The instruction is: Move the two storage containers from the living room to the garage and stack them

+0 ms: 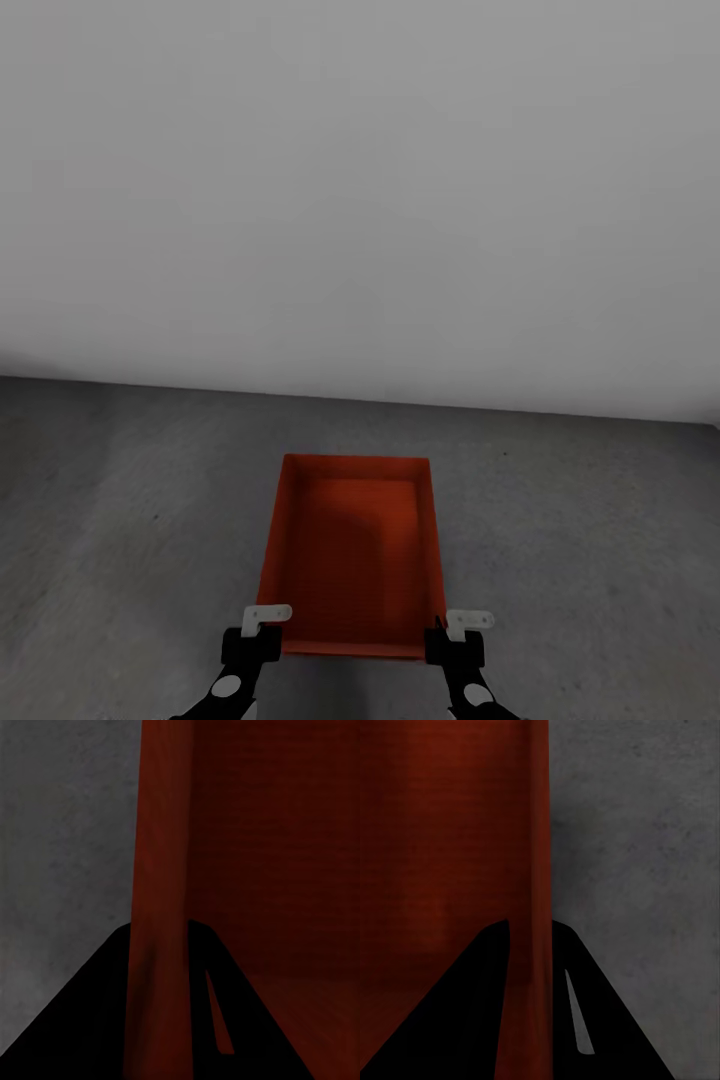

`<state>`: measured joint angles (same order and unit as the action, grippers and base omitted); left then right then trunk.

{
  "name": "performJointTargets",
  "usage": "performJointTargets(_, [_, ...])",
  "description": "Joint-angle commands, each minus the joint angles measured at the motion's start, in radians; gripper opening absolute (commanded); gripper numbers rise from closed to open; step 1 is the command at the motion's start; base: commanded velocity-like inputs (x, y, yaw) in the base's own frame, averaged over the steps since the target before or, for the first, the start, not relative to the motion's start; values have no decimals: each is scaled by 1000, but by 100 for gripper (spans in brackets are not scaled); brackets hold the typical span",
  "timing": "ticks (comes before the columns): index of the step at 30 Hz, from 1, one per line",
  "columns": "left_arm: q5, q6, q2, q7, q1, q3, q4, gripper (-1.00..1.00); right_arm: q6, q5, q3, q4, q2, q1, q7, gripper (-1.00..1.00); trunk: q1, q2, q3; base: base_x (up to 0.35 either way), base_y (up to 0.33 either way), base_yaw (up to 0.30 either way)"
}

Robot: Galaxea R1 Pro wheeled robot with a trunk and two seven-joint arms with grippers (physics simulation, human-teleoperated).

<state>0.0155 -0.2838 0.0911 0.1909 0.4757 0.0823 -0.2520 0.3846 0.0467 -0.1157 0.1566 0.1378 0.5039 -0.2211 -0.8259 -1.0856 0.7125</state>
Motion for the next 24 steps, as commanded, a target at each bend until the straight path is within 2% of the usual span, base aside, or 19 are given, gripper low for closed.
performJointTargets(1, [3,-1,-1,10,0,-1,3,-100,19,-18,19,62,0,1,14,-100,0,0,1,-86,0,0])
performJointTargets(24, [-1,-3,-2,10,0,-1,2,-100,19,-18,19,62,0,1,14,-100,0,0,1,-11,0,0])
